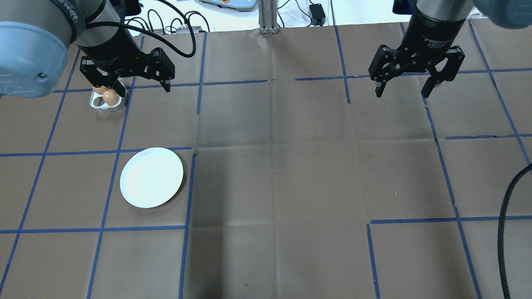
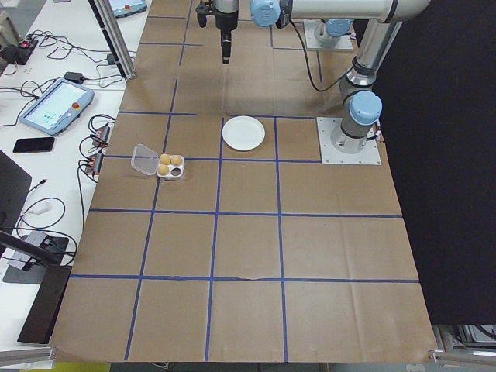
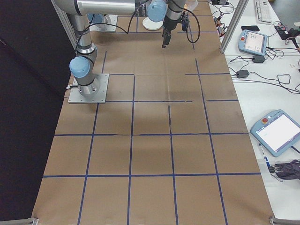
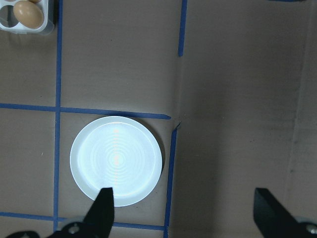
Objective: Place egg on plate
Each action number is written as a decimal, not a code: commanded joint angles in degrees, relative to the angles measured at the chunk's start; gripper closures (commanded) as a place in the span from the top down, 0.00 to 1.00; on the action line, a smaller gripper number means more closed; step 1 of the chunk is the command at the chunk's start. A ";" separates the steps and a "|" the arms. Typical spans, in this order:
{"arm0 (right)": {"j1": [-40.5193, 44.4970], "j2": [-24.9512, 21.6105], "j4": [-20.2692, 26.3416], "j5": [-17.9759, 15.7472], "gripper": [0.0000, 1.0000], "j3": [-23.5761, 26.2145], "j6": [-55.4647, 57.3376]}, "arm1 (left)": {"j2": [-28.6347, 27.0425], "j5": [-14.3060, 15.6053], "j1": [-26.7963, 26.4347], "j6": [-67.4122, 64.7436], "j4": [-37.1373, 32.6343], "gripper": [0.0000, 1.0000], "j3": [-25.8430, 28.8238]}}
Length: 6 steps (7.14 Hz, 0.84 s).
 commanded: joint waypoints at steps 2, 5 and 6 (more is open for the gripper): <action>0.00 0.00 0.00 0.00 1.00 0.00 0.00 | 0.29 -0.14 0.00 -0.09 -0.03 1.00 -0.39; 0.00 0.00 0.00 0.00 1.00 0.00 0.00 | 0.04 0.03 0.17 -0.09 0.06 1.00 -0.05; 0.00 0.00 -0.08 0.00 1.00 0.00 0.00 | 0.03 -0.23 0.96 0.00 0.50 1.00 0.04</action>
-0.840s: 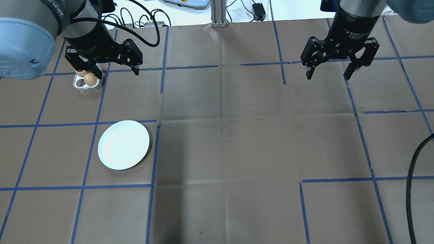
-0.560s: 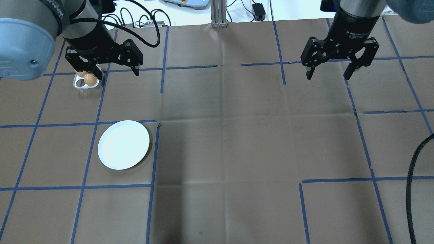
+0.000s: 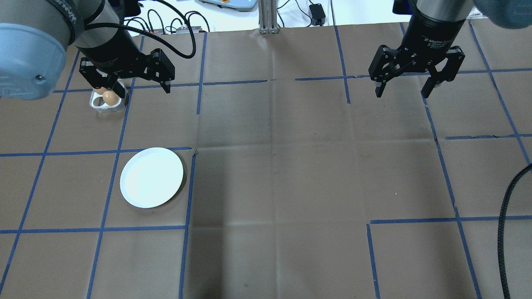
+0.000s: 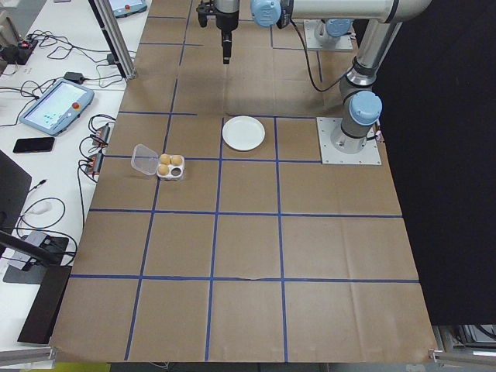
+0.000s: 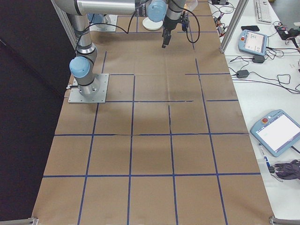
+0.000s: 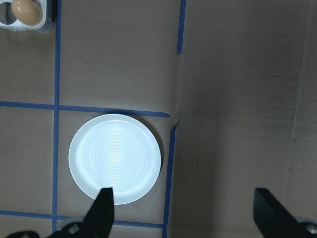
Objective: Place egg on plate
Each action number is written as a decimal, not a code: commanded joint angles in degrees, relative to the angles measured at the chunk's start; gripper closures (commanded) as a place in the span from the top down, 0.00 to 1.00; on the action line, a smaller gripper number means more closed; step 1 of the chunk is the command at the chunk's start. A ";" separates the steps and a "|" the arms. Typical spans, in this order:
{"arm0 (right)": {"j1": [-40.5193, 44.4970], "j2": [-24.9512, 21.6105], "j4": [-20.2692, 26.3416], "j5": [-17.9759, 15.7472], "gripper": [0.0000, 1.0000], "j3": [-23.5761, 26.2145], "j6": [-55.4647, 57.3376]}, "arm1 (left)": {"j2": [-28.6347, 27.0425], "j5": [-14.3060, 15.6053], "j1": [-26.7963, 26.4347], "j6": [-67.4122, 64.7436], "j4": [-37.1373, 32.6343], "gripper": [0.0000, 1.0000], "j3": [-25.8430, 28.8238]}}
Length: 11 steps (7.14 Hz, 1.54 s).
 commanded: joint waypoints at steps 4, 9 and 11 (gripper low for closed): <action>0.00 0.00 0.01 0.00 1.00 0.00 0.00 | -0.93 -2.44 10.19 7.34 3.33 1.00 0.40; 0.00 0.00 0.01 0.00 1.00 0.00 0.00 | -15.21 -2.56 20.42 25.60 4.58 1.00 13.55; 0.00 0.00 0.01 0.00 1.00 0.00 0.00 | -22.69 -2.20 22.36 31.68 4.05 1.00 20.59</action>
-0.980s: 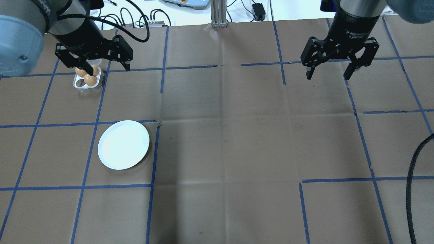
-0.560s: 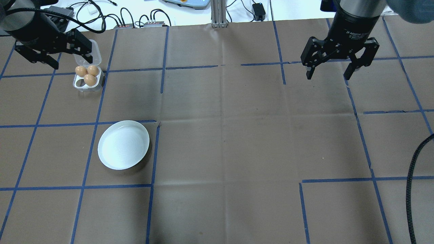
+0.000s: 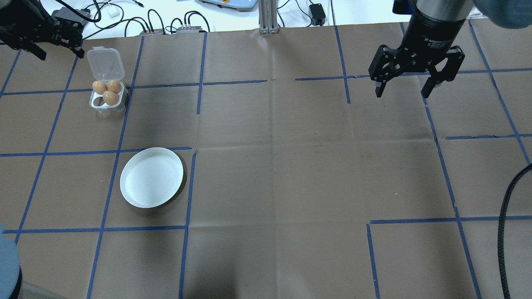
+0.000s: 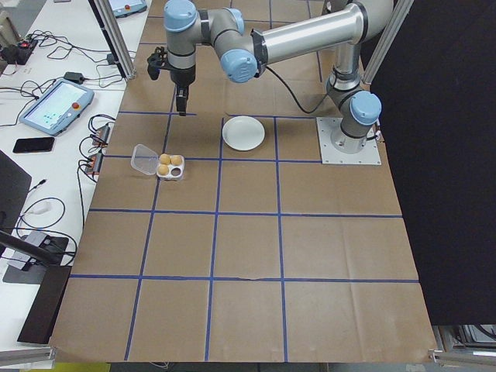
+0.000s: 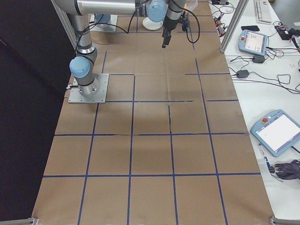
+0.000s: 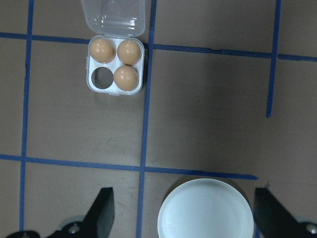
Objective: Place egg on plate
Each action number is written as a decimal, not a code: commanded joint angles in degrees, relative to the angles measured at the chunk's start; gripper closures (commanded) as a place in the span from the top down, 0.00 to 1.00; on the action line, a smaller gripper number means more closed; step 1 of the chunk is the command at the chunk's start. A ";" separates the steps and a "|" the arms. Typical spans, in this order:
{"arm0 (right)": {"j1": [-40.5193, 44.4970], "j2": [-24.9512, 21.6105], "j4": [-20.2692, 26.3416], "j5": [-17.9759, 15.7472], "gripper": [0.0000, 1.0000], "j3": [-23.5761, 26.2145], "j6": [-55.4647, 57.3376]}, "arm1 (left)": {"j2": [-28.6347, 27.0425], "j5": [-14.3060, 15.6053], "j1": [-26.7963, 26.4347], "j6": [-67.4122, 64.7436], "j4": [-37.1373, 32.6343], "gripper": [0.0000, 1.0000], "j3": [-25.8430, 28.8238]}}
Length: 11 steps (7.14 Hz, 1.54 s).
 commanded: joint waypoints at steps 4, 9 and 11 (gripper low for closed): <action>0.00 0.00 0.00 0.00 1.00 0.00 0.00 | -13.78 0.03 1.75 5.65 4.16 0.99 2.16; 0.00 0.00 0.00 0.00 1.00 0.00 0.00 | -15.27 0.73 2.09 6.26 17.78 0.99 -8.50; 0.00 0.00 0.00 0.00 1.00 0.00 0.00 | -17.02 0.74 2.10 5.91 17.95 0.99 -7.18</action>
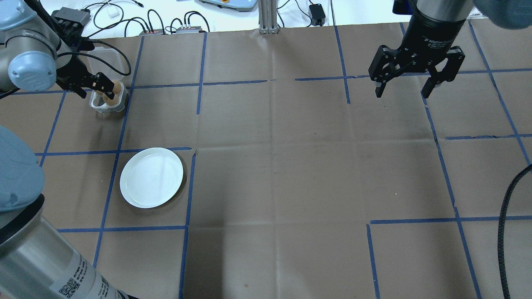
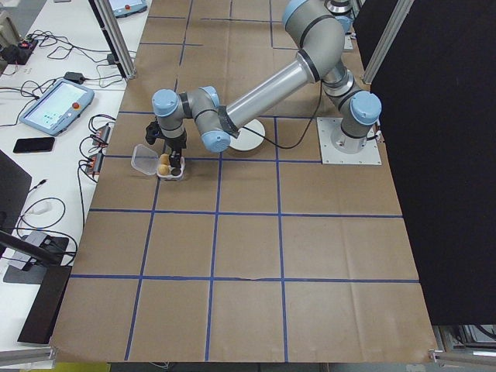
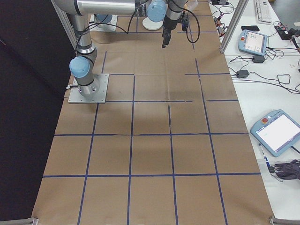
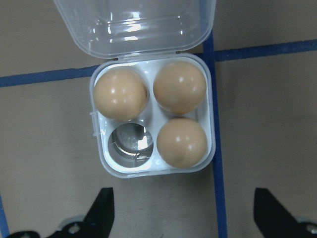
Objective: Place egg on plate
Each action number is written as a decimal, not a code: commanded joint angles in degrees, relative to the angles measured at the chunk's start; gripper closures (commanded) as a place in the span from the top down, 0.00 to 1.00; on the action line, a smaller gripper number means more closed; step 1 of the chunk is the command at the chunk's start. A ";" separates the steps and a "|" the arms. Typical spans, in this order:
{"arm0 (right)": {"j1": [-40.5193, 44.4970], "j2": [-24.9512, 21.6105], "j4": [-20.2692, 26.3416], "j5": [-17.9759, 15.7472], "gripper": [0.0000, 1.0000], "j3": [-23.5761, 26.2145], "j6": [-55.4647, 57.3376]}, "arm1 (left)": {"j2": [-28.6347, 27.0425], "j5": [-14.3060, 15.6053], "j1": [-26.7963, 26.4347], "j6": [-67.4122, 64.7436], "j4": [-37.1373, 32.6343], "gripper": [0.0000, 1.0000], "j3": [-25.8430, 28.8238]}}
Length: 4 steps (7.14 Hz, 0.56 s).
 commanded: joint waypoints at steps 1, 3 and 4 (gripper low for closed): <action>0.00 0.00 -0.09 0.00 1.00 -0.09 0.00 | -1.56 0.05 0.05 -0.49 0.94 0.99 0.84; 0.00 0.00 0.00 0.00 1.00 0.00 0.00 | -2.61 -0.04 -0.12 -1.98 2.52 0.99 0.84; 0.00 0.00 0.00 0.00 1.00 0.00 0.00 | -2.88 -0.04 -0.12 -1.99 3.22 0.98 0.76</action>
